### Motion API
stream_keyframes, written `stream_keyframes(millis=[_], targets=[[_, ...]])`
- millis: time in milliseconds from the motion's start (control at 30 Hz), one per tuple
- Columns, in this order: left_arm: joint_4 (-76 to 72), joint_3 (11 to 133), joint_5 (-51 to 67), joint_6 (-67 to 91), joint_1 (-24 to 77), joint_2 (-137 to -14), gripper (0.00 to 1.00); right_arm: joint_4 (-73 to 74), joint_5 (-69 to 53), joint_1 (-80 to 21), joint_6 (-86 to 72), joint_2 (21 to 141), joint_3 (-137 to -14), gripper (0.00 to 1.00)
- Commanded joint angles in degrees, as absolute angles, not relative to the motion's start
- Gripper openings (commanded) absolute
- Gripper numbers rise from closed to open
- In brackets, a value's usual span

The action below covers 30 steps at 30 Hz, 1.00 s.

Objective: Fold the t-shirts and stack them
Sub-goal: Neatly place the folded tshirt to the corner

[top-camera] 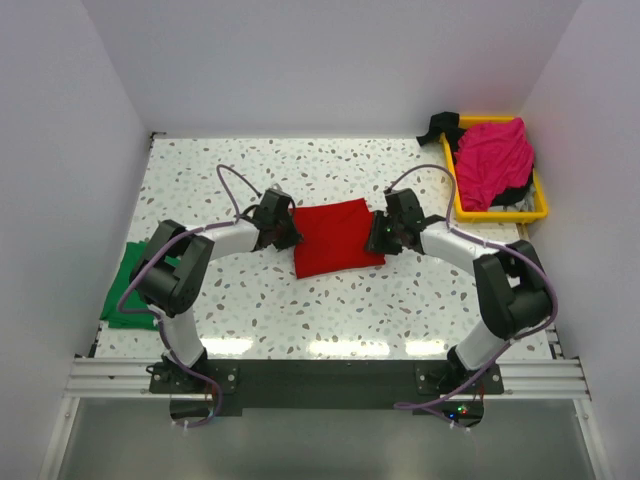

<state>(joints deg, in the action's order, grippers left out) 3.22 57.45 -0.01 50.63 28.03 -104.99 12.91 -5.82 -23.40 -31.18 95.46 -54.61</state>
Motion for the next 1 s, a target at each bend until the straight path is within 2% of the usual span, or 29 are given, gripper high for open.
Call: stream_keyframes(millis=[0,167,233,400,533,967], targets=[[11.2,58.0,-3.2,54.9,28.4,-105.7,0.0,10.7,-6.7,-23.5,-32.9,88.1,-53.1,0.39],[17.7,62.9,-7.3,59.5,27.8,-103.9,0.0,10.7,-7.5,-23.5,-33.9,79.8,-51.2,0.53],[19.2,63.8,-6.8,60.7,25.6,-102.9,0.0,11.2,-7.7,-23.4,-34.1,78.1,-50.8,0.55],[21.6,65.0,-5.7,61.8,17.2,-101.1,0.0,12.0,-9.9,-23.5,-34.2,74.3,-50.3,0.56],[29.0,68.5,-9.5,62.1,11.0,-100.5,0.0,12.3,-11.4,-23.4,-34.3,72.7,-50.1,0.56],[39.3,72.7,-12.6,59.1,-8.3,-94.9,0.0,12.5,-13.3,-23.4,-33.8,72.9,-50.8,0.56]])
